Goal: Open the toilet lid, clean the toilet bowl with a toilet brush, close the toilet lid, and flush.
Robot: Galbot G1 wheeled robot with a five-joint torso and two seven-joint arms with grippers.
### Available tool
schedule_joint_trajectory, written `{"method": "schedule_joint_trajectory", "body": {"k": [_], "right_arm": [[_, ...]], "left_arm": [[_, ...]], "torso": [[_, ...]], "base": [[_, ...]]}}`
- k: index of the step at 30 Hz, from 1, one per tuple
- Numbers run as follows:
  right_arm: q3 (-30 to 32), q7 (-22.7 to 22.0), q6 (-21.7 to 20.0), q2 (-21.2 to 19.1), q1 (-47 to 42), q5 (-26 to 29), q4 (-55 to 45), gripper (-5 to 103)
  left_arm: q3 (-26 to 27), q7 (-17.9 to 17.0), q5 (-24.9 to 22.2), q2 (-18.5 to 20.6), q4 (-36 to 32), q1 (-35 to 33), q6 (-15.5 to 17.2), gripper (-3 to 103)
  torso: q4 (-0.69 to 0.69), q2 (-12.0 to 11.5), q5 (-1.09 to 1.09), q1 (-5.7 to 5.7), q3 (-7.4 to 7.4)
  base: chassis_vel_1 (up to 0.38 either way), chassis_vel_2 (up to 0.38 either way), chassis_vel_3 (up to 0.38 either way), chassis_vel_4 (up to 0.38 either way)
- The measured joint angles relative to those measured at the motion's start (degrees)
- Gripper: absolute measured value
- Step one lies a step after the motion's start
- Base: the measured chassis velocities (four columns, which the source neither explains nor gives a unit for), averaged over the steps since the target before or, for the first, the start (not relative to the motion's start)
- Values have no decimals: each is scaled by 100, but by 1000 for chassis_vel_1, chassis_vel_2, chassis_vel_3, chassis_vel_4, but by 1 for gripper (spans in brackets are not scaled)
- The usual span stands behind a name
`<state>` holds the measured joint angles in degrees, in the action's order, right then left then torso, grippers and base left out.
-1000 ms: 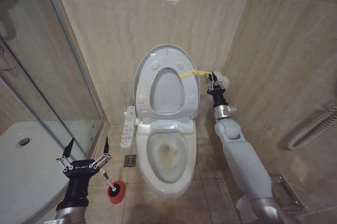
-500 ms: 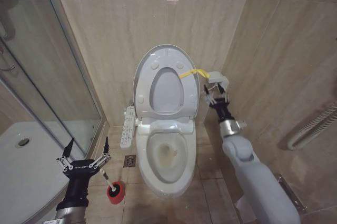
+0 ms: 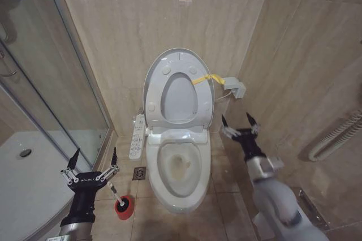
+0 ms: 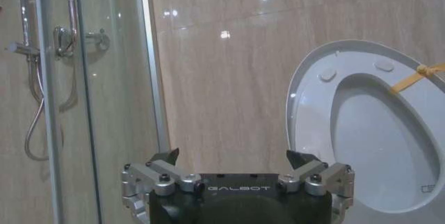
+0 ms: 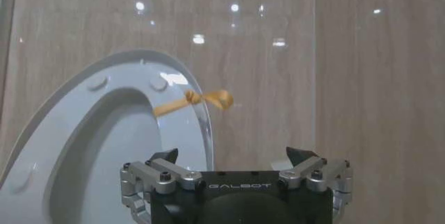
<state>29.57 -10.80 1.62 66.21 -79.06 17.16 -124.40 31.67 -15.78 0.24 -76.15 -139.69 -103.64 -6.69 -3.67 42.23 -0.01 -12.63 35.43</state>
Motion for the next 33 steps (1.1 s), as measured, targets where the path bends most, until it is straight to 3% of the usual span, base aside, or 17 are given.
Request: {"method": "schedule_joint_trajectory", "body": {"k": [5, 15, 20, 25, 33], "right_arm": [[161, 232, 336, 252, -809, -429, -2, 100], [328, 261, 325, 698, -1367, -644, 59, 100], [883, 715, 269, 1039, -1638, -635, 130, 100], [1462, 1650, 176, 1474, -2198, -126, -208, 100], [1397, 1856, 249, 1794, -2384, -54, -720, 100]], "left_arm": [[0, 0, 0, 0, 0, 0, 0, 100], [0, 0, 0, 0, 0, 0, 0, 100], [0, 0, 0, 0, 0, 0, 0, 100], [0, 0, 0, 0, 0, 0, 0, 100], [0, 0, 0, 0, 0, 0, 0, 100]], "torso": [[0, 0, 1, 0, 0], [2, 0, 1, -1, 1], [1, -1, 1, -1, 1], [-1, -1, 1, -1, 1], [1, -1, 0, -1, 1]], "base": [[0, 0, 0, 0], [0, 0, 0, 0], [0, 0, 0, 0], [0, 0, 0, 0], [0, 0, 0, 0]]}}
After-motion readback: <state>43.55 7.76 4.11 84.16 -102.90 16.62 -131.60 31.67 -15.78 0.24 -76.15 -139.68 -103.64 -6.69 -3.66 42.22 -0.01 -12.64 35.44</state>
